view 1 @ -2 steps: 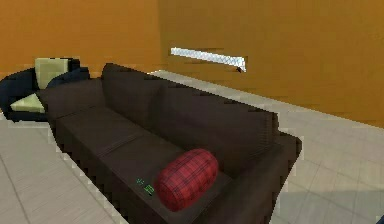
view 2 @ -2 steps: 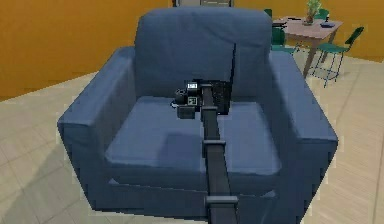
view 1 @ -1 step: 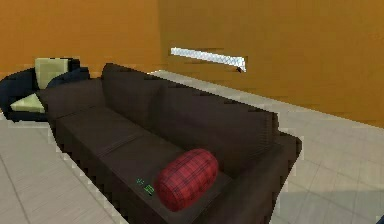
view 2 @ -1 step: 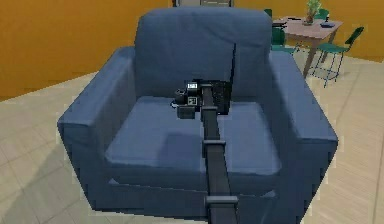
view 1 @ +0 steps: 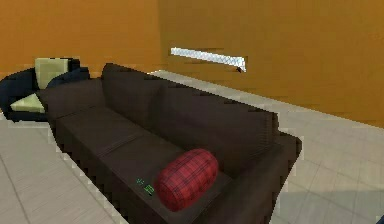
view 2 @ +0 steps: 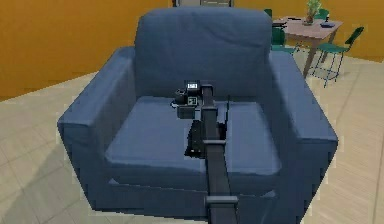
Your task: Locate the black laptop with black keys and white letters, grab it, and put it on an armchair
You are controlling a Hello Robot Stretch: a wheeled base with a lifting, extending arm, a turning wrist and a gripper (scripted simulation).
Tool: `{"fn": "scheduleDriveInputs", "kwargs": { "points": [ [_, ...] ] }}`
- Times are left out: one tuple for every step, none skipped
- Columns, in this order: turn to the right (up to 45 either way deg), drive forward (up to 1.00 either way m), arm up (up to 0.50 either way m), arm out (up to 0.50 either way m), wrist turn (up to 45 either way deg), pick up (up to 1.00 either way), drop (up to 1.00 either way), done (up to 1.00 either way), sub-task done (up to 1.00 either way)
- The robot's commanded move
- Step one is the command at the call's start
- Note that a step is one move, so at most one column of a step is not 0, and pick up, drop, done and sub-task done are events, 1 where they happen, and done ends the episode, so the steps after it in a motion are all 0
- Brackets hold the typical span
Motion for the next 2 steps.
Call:
{"fn": "scheduleDriveInputs", "kwargs": {
  "points": [
    [0.0,0.00,0.10,0.00,0.0,0.00,0.00,0.00,0.00],
    [0.0,0.00,0.00,-0.08,0.0,0.00,0.00,0.00,0.00]
  ]
}}
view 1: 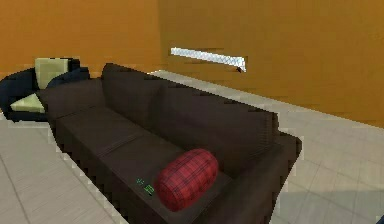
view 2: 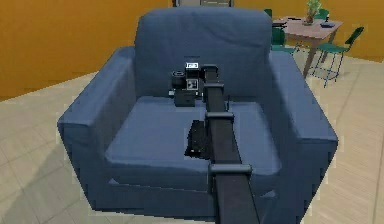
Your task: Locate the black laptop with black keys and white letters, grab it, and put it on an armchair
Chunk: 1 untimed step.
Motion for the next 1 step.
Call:
{"fn": "scheduleDriveInputs", "kwargs": {
  "points": [
    [0.0,0.00,0.00,0.00,0.0,0.00,0.00,1.00,0.00]
  ]
}}
